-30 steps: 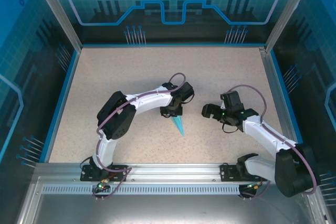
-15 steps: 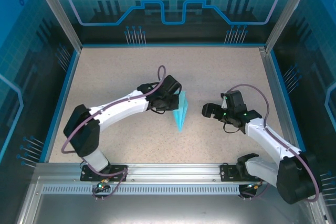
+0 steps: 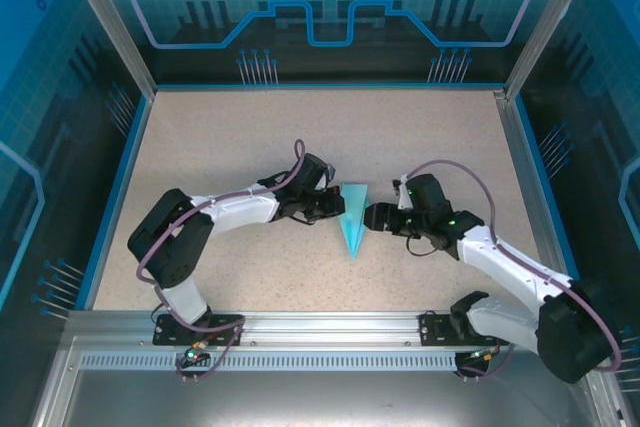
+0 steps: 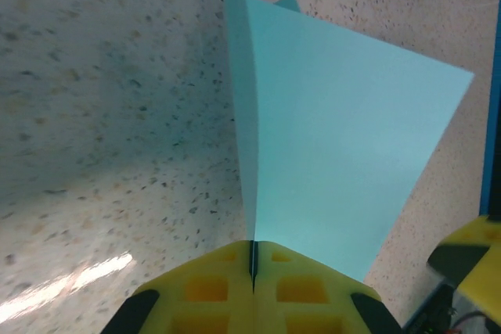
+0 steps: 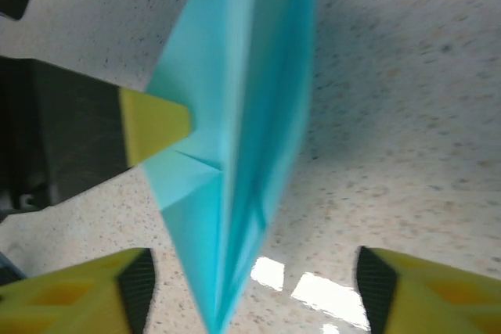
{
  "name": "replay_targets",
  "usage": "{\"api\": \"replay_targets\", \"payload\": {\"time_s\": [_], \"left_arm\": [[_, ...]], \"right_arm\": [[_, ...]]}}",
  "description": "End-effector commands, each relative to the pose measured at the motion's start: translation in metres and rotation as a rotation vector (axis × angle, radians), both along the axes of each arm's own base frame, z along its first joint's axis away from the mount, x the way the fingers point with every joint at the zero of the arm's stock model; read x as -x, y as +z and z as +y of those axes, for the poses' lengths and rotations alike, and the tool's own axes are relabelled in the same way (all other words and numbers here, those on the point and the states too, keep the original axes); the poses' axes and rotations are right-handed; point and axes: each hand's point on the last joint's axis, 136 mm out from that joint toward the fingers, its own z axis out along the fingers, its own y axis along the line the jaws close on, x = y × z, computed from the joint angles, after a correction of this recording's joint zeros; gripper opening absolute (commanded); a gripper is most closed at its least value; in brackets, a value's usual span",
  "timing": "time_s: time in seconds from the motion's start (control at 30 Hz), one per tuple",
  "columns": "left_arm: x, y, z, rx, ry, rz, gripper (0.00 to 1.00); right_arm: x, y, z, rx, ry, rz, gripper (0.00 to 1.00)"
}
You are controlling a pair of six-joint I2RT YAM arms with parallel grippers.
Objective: Fold a paper plane with a square sheet of paper (pick it up from the middle)
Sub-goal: Turn over a paper plane at the center of the table, then move the paper plane to the center of the table.
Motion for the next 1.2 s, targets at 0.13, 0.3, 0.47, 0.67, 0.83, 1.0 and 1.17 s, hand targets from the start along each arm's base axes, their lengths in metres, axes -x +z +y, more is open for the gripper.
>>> {"api": "replay_targets", "payload": {"time_s": [0.13, 0.3, 0.47, 0.67, 0.83, 1.0, 1.17], "left_arm": [[0.003, -0.016, -0.007, 0.090, -0.016, 0.032, 0.00], [0.005, -0.028, 0.002, 0.070, 0.000, 0.044, 0.00], [0.005, -0.040, 0.009, 0.052, 0.014, 0.053, 0.00], [0.004, -0.052, 0.016, 0.038, 0.034, 0.066, 0.00], [0.004, -0.061, 0.026, 0.008, 0.074, 0.072, 0.00], [0.005, -0.068, 0.034, 0.002, 0.103, 0.084, 0.00], [0.005, -0.069, 0.036, 0.005, 0.105, 0.089, 0.00]], "right_arm": [[-0.019, -0.009, 0.030, -0.025, -0.007, 0.008, 0.47], [-0.025, -0.020, 0.034, -0.003, -0.014, 0.027, 0.46], [-0.030, -0.031, 0.038, 0.019, -0.010, 0.055, 0.48], [-0.032, -0.045, 0.040, 0.049, 0.000, 0.095, 0.50], [-0.032, -0.055, 0.039, 0.071, -0.004, 0.119, 0.55], [-0.030, -0.064, 0.040, 0.066, 0.000, 0.140, 0.59], [-0.024, -0.059, 0.054, -0.013, 0.051, 0.143, 0.61]]}}
